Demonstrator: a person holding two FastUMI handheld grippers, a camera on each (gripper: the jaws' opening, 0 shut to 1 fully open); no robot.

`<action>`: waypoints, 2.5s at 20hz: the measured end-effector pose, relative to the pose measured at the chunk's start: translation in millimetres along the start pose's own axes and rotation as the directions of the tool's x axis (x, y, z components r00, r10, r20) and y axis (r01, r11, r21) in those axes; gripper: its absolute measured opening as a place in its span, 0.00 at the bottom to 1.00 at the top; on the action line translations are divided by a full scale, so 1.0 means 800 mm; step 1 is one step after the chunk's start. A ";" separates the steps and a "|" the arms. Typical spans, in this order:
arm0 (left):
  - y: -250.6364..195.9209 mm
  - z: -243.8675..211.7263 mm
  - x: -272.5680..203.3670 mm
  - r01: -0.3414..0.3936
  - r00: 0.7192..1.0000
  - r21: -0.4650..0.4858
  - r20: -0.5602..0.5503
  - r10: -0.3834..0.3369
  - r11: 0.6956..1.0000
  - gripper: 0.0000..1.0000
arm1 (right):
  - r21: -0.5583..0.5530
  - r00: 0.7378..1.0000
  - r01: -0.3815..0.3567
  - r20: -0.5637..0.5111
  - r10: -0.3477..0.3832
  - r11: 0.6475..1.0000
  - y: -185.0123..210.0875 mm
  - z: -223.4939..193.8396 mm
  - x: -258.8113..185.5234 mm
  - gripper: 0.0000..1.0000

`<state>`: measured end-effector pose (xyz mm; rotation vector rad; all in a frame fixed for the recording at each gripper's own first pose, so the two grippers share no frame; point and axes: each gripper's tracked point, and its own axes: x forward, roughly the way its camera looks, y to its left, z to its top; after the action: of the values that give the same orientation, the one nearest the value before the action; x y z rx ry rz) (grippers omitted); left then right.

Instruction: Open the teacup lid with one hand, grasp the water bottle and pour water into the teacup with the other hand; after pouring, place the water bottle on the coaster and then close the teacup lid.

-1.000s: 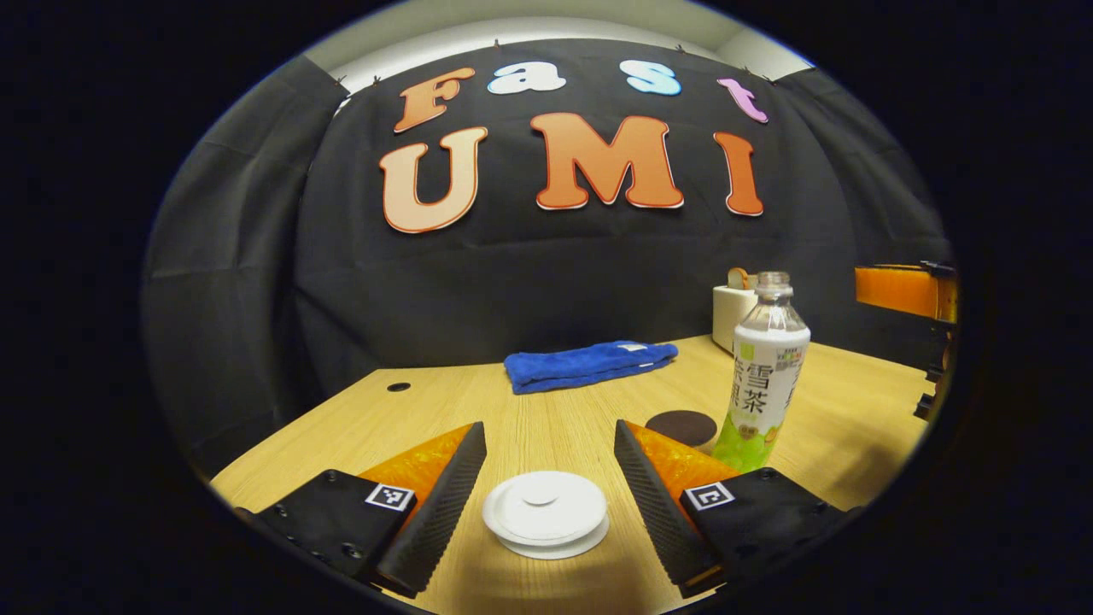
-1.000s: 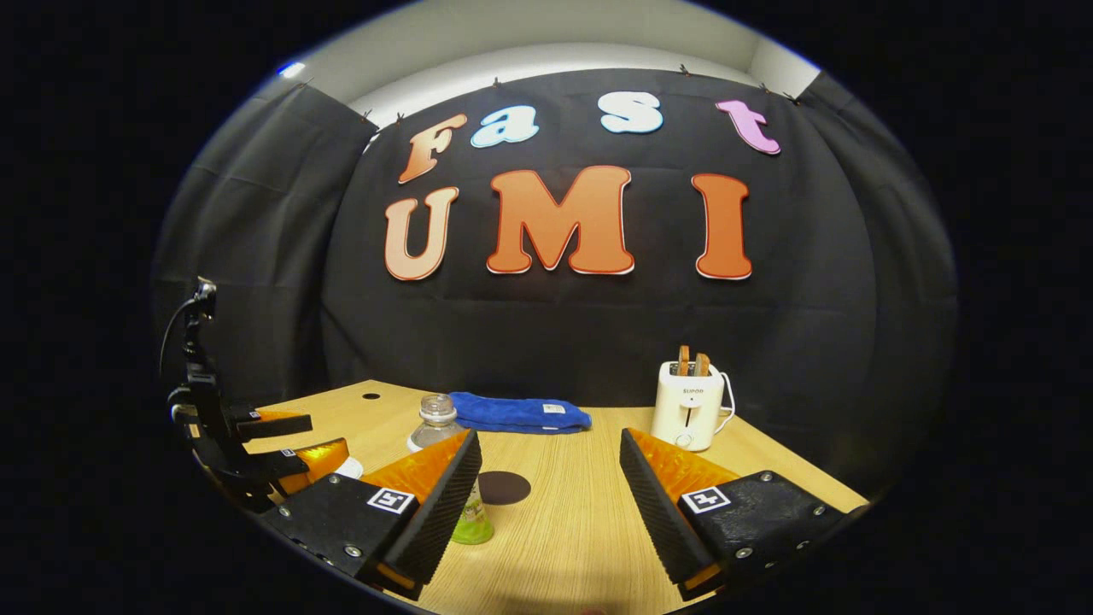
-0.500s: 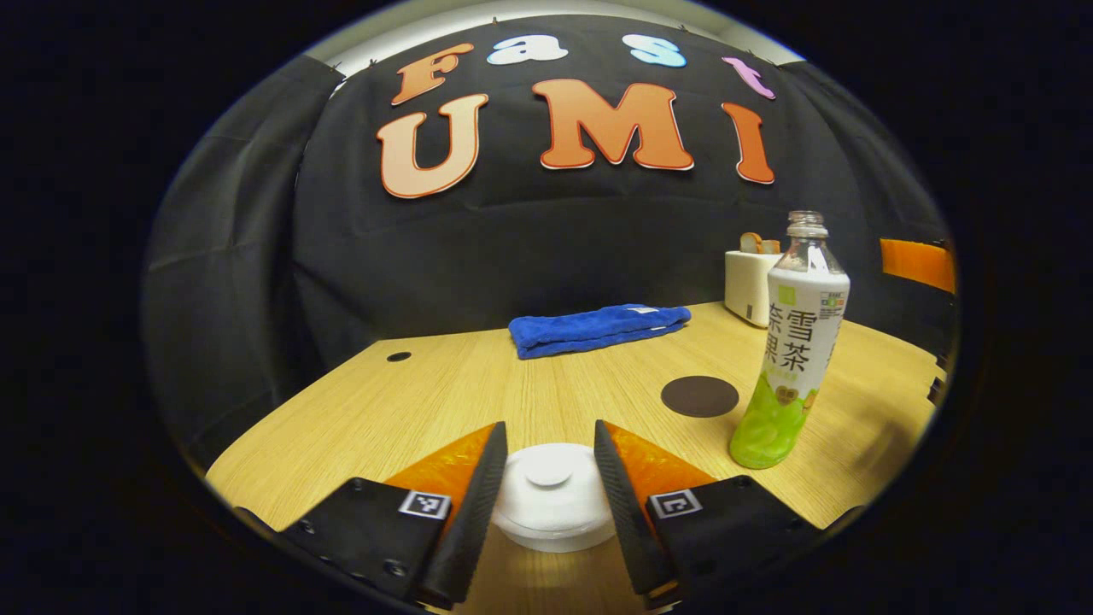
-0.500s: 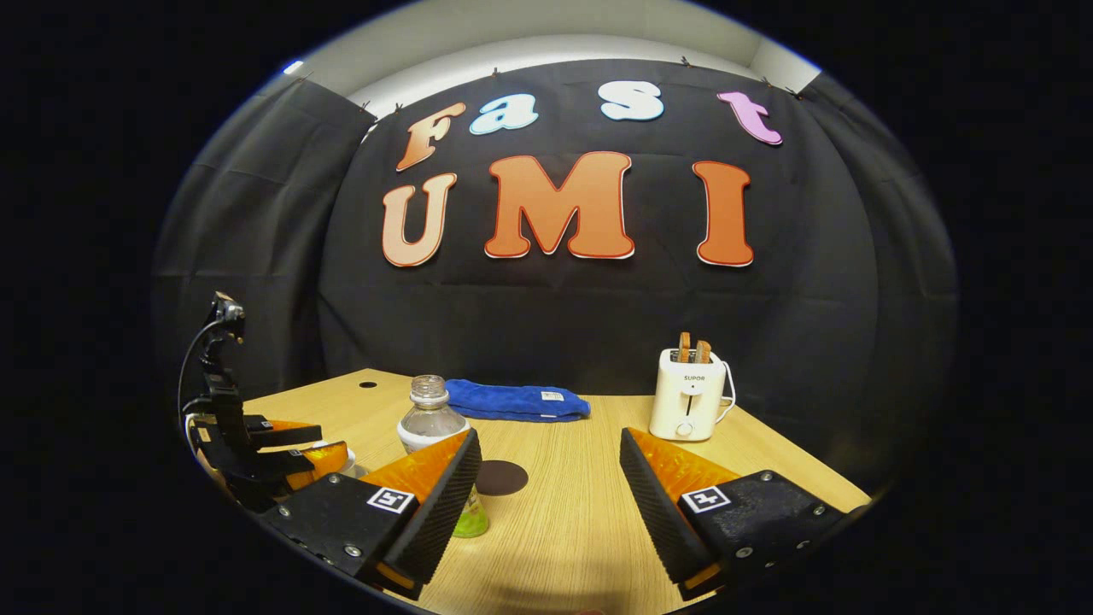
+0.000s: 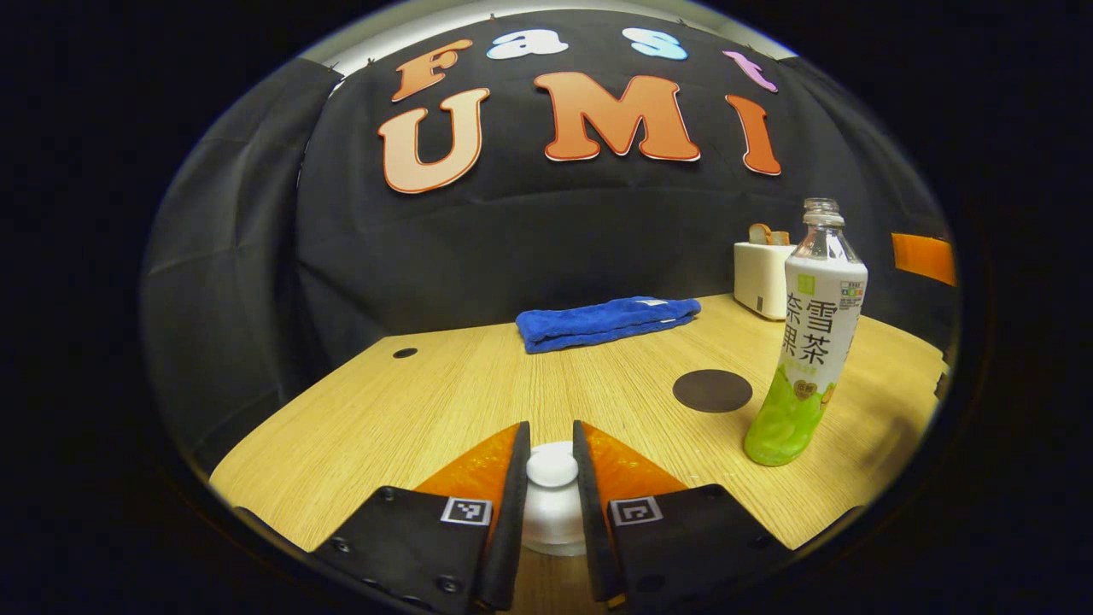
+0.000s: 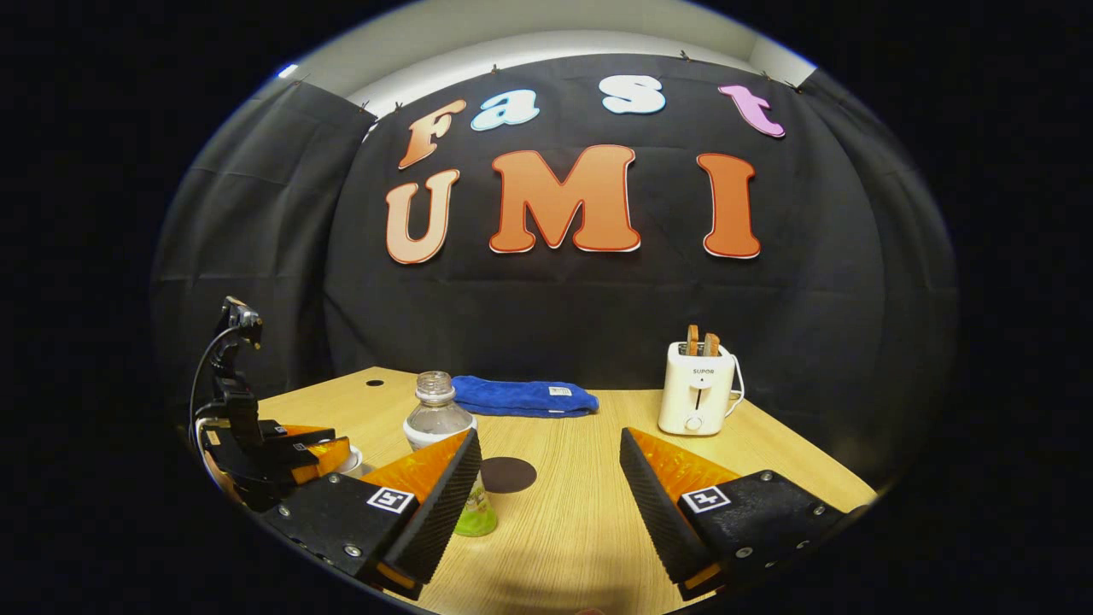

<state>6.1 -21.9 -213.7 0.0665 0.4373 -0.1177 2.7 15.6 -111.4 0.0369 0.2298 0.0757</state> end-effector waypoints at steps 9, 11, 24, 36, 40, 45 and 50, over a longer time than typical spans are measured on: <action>0.007 0.034 -0.012 -0.002 0.996 -0.031 0.087 0.004 1.000 0.30 | -0.017 0.997 -0.067 -0.040 0.066 0.998 0.032 -0.020 -0.001 0.98; 0.015 0.043 -0.016 -0.010 0.994 -0.046 0.105 0.014 0.999 0.30 | -0.023 0.994 -0.099 -0.052 0.097 0.995 0.048 -0.025 -0.001 0.98; 0.082 0.063 -0.046 -0.104 0.980 -0.057 0.164 0.112 0.993 0.30 | -0.017 0.961 -0.184 -0.215 0.176 0.983 0.113 -0.114 0.057 0.93; 0.130 0.043 -0.053 -0.155 0.973 -0.070 0.164 0.165 0.985 0.30 | -0.025 0.939 -0.181 -0.301 0.165 0.983 0.134 -0.148 0.083 0.65; 0.143 0.043 -0.057 -0.169 0.969 -0.077 0.167 0.180 0.983 0.30 | -0.167 0.957 -0.153 -0.270 0.104 0.974 0.124 -0.134 0.089 0.65; 0.166 0.038 -0.064 -0.198 0.963 -0.097 0.168 0.212 0.975 0.30 | -0.397 0.973 -0.096 -0.232 0.001 0.913 0.107 -0.122 0.098 0.65; 0.187 0.029 -0.070 -0.226 0.958 -0.114 0.156 0.242 0.967 0.30 | -0.637 0.986 -0.031 -0.145 -0.080 0.770 0.095 -0.103 0.106 0.65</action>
<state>-15.2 129.6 -162.8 0.0140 0.2622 0.1309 61.1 100.4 -207.4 -0.6633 0.3612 0.1284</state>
